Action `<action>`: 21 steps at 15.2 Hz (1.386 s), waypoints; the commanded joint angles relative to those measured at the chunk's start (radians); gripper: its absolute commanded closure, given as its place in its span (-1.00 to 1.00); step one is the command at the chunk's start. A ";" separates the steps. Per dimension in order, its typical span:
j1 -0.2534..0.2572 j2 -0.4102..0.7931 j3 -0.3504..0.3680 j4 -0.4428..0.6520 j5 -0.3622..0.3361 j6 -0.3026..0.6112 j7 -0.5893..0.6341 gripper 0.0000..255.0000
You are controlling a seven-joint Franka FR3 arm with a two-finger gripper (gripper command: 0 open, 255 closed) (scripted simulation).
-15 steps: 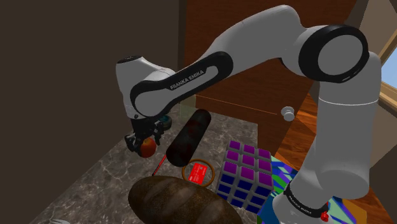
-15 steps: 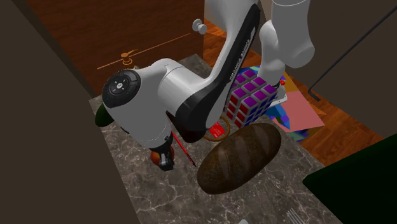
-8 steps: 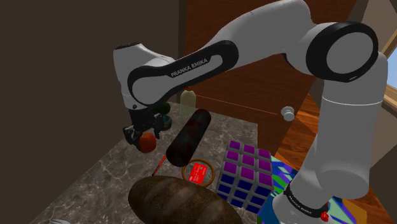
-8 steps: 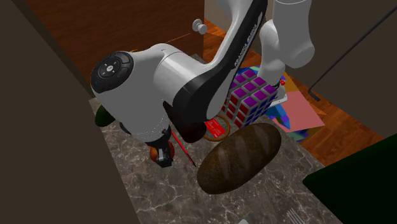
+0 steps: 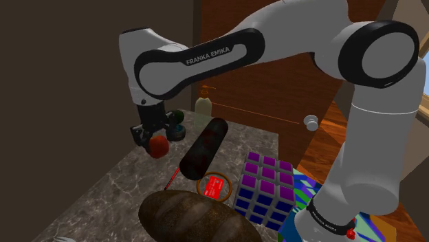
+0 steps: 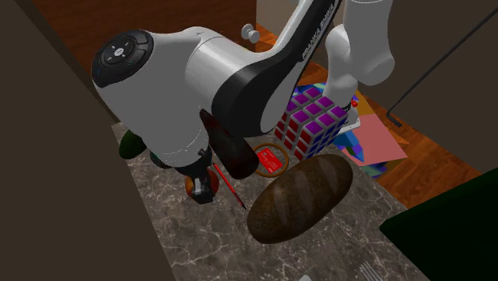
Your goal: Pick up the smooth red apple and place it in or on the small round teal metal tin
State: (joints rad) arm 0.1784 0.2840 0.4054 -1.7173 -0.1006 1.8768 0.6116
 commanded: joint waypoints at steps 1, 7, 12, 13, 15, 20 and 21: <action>0.000 -0.006 0.001 0.023 0.003 -0.029 -0.002 1.00; 0.000 -0.019 0.004 0.074 0.010 -0.091 -0.006 1.00; -0.063 -0.001 -0.036 0.117 0.003 -0.115 -0.110 1.00; -0.075 0.006 -0.044 0.130 0.000 -0.120 -0.130 1.00; -0.098 0.022 -0.059 0.159 -0.005 -0.133 -0.169 1.00; -0.151 0.081 -0.096 0.259 -0.020 -0.173 -0.264 1.00; -0.160 0.096 -0.103 0.284 -0.023 -0.183 -0.283 1.00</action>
State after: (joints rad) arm 0.0271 0.3622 0.3093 -1.4600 -0.1197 1.7033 0.3476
